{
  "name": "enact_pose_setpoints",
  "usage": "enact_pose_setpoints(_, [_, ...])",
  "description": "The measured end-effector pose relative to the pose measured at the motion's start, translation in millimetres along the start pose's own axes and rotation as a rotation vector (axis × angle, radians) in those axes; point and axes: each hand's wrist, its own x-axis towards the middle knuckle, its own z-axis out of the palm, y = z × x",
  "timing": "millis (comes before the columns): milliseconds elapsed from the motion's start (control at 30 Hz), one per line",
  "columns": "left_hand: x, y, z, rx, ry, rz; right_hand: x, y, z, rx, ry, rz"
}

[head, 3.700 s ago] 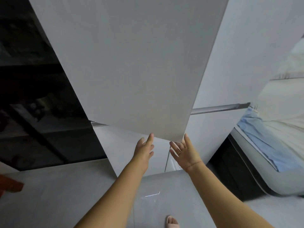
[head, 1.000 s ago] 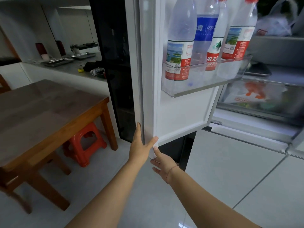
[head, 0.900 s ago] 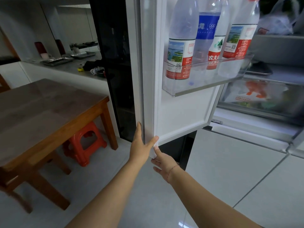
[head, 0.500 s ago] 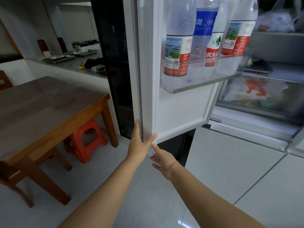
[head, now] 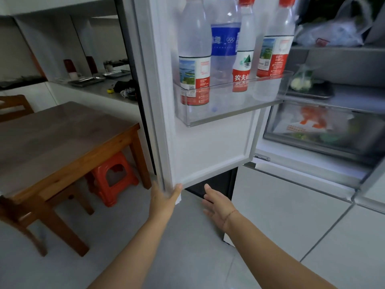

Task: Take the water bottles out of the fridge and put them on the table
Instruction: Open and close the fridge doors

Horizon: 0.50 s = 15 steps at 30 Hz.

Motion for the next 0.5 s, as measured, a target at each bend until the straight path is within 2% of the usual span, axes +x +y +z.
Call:
enact_pose_setpoints(133, [-29,-12,36,-0.026,-0.059,-0.337,-14,-10,-41,0.014,0.035,-0.011])
enact_pose_setpoints(200, [-43,-9,61,0.033,-0.152,-0.383,-23,-17,-67,0.029,0.059,-0.015])
enact_pose_setpoints(500, [-81,71,196,0.102,-0.428,-0.037,-62,-46,-216,0.105,0.255,-0.108])
